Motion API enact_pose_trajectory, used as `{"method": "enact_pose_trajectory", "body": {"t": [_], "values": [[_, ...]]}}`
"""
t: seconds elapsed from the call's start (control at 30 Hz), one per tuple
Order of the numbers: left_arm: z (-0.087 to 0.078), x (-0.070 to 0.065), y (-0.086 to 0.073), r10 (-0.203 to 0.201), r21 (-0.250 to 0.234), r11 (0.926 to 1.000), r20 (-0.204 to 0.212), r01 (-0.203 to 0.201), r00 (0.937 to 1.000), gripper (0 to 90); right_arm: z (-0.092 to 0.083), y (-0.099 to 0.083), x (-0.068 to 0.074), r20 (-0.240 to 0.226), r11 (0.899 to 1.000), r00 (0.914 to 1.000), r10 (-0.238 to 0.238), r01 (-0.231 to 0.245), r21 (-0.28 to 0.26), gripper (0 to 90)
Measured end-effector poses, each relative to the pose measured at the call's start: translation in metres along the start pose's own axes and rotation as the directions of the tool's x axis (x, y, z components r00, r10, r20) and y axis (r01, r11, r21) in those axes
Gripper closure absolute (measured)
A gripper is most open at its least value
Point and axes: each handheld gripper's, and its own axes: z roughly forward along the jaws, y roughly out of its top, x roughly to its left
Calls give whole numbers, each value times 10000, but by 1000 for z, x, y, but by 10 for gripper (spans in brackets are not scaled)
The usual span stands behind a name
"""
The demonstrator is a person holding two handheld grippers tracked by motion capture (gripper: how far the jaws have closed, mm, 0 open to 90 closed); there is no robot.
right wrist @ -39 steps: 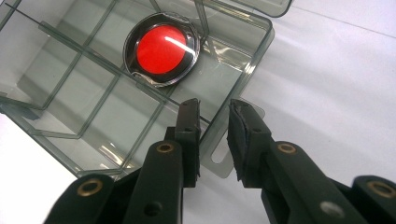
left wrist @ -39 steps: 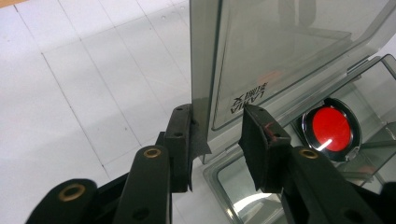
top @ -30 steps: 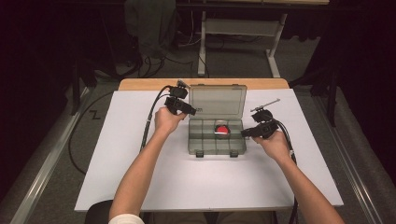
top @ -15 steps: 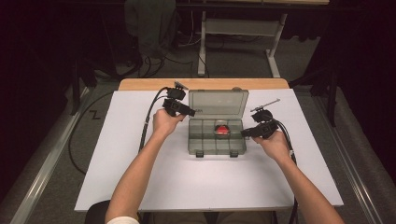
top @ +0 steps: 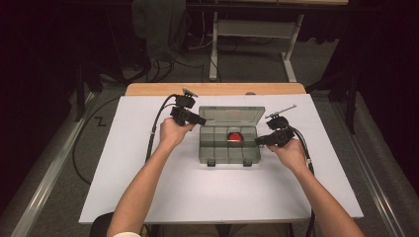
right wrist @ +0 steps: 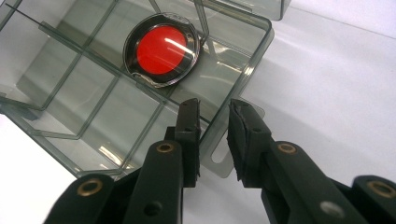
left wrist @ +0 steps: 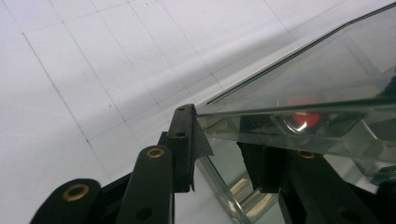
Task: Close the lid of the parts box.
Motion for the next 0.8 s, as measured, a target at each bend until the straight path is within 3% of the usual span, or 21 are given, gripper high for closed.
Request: {"method": "enact_pose_trajectory", "body": {"t": [0.5, 0.8], "values": [[-8, -8, -7, 481, 43, 9988, -128, -481, 9988, 644, 0, -1, 0, 11, 10000, 10000, -8, 8, -75, 765], [-7, -7, -9, 542, 110, 9985, -75, -542, 9985, 642, 0, -3, 1, 58, 9997, 9999, -83, 84, -214, 763]]}}
